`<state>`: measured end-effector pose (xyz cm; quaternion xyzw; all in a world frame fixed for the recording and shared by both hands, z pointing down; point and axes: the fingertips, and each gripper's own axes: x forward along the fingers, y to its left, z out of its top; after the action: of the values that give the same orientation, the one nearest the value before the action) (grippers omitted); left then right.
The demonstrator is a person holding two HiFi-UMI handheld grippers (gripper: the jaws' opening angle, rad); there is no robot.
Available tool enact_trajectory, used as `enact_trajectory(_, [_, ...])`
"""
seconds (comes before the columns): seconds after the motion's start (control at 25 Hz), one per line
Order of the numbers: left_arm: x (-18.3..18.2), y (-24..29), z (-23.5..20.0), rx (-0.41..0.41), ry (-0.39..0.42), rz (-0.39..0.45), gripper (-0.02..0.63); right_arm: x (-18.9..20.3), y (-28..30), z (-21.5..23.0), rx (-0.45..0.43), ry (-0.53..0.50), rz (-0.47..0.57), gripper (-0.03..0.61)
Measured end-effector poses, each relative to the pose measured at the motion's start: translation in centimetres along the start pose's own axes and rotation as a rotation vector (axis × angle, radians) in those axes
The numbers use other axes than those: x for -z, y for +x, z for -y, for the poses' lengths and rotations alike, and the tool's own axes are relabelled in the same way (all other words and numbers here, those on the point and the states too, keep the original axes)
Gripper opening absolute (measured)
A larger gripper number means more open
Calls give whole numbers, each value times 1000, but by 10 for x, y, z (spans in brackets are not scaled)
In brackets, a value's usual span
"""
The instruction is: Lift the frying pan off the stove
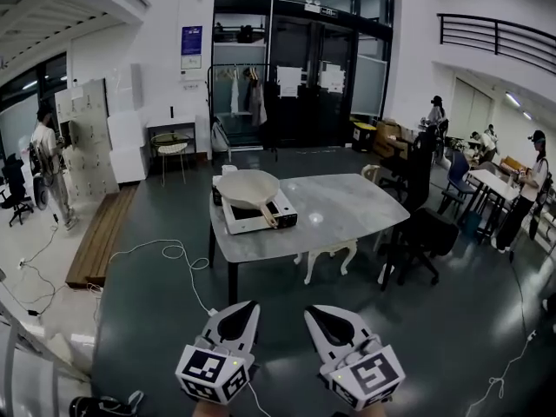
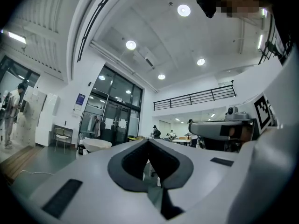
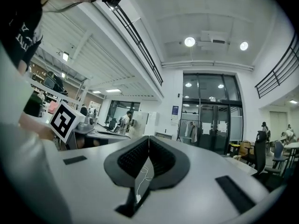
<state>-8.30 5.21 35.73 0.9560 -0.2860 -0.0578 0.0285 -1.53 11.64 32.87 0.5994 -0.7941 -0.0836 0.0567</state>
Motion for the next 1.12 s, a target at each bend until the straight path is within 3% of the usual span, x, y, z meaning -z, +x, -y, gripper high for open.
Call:
enact_trajectory(0.32, [-1, 26, -44, 2, 25, -15, 11, 6, 51, 12, 3, -7, -14, 25])
enact_trajectory(0.52, [-2, 40, -65, -33, -1, -5, 11, 14, 66, 29, 5, -9, -26, 25])
enact_trajectory(1.12, [19, 157, -101, -79, 53, -103, 11, 42, 151, 139, -65, 84, 6, 25])
